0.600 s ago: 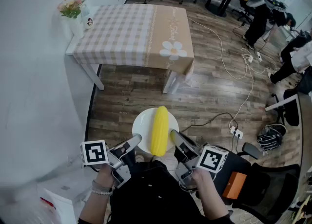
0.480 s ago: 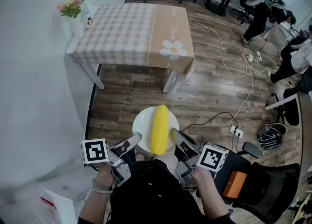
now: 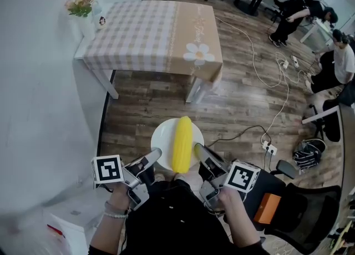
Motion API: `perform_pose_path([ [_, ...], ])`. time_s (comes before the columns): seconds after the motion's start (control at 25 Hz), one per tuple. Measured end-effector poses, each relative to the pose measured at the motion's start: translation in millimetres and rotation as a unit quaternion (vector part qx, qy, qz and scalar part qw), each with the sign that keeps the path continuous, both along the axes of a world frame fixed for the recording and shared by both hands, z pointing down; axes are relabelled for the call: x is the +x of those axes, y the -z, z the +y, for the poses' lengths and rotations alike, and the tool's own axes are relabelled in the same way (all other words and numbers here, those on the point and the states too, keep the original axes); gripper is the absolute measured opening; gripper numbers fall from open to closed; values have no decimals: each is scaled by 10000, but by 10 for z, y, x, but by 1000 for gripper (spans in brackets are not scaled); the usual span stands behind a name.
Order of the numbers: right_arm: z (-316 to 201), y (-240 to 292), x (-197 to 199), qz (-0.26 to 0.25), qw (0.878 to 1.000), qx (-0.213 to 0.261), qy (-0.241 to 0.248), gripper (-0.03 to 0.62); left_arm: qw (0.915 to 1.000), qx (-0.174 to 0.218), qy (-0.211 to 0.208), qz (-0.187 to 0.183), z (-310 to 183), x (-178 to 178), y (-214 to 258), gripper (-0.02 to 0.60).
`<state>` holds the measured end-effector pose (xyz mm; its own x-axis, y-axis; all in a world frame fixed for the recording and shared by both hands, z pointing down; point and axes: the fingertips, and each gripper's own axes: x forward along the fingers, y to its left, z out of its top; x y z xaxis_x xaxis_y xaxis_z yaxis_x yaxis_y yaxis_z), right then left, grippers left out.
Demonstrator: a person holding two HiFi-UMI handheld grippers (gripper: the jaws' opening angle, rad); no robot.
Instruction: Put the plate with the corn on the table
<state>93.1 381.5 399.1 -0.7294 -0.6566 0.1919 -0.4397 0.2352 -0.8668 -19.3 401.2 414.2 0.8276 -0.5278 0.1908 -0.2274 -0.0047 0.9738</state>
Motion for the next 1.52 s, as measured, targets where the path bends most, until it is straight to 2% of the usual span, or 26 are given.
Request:
perform_pose_path([
  [0.6,-56,12,-92,146,9998,9,-149,64,9998,64,-178,48,-104,-102,-4,18],
  [1.24,74,-2,-477,155,9994,13,-318,64,9987,329,-349,-165,-10,-489,24,18],
  [1.52,91,-2,-543,210,9995,-17,-252,64,9995,154,-284,-3,29,-542,-8,18],
])
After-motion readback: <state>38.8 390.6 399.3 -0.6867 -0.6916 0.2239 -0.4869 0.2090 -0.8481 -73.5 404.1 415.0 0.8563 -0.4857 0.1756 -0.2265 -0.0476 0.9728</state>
